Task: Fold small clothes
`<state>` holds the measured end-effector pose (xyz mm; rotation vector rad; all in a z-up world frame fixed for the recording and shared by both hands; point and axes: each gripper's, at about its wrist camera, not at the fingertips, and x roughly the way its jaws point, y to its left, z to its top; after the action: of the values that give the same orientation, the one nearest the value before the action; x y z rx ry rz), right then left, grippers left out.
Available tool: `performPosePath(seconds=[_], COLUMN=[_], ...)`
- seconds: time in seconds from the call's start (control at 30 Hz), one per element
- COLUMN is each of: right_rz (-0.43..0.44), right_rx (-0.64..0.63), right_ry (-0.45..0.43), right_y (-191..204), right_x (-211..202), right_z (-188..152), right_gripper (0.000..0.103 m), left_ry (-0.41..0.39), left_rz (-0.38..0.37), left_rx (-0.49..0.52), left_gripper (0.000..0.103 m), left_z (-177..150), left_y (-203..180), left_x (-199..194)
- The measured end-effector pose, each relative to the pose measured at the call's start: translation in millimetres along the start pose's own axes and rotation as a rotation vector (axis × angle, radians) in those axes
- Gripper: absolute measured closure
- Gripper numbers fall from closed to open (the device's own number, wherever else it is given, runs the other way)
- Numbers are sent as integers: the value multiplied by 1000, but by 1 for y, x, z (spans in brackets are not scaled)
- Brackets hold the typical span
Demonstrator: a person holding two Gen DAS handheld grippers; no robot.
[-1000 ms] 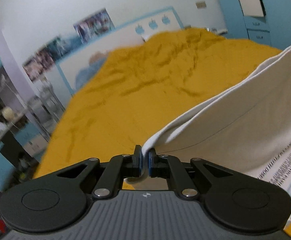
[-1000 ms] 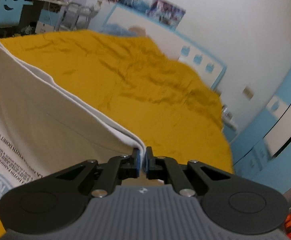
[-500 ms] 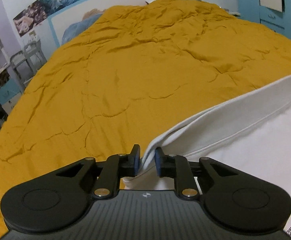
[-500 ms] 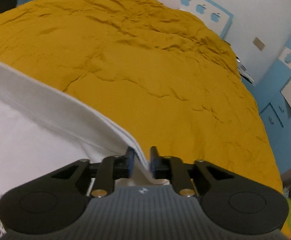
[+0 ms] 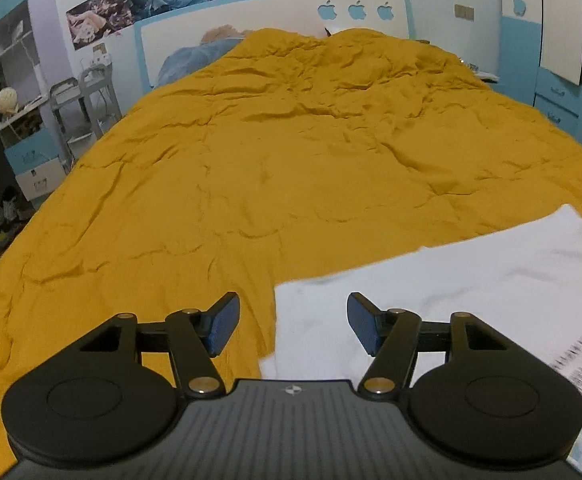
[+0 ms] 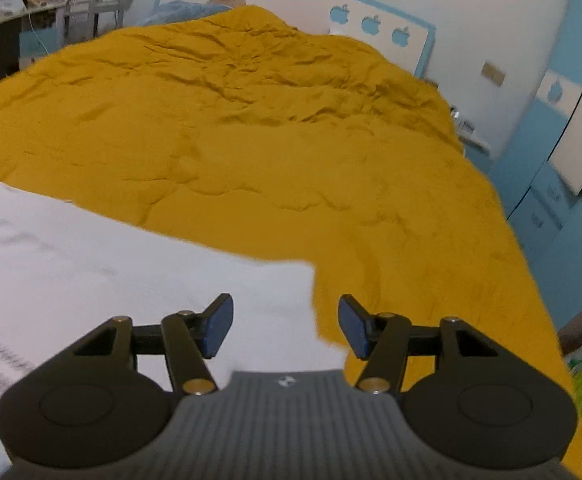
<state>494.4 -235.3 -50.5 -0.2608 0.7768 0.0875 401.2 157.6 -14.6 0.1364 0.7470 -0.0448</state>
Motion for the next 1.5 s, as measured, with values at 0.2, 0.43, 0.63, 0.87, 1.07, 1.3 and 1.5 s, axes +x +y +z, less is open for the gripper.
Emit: performPosePath(seconds=[0.2, 0.43, 0.63, 0.87, 1.07, 1.3, 1.5], right_rz=[134, 244, 247, 316, 327, 318, 288], right_rx=[141, 355, 548, 872, 1044, 1166, 1107], right_ry=[110, 208, 262, 223, 191, 170, 109], right_y=[-6, -17, -32, -54, -67, -78, -79], right_x=[-48, -92, -96, -87, -71, -44, -55], right_z=[-32, -99, -156, -199, -216, -223, -204], right_gripper=[49, 49, 49, 49, 52, 85, 97], left_ry=[53, 88, 145, 151, 159, 122, 47], left_rz=[-80, -161, -247, -347, -299, -254, -224], left_rx=[-98, -292, -606, -953, -1079, -1153, -1018], left_gripper=[30, 30, 35, 35, 45, 88, 92], left_z=[-24, -72, -121, -160, -177, -176, -144], left_y=[6, 23, 44, 52, 52, 59, 52], left_x=[-47, -82, -76, -45, -13, 6, -16])
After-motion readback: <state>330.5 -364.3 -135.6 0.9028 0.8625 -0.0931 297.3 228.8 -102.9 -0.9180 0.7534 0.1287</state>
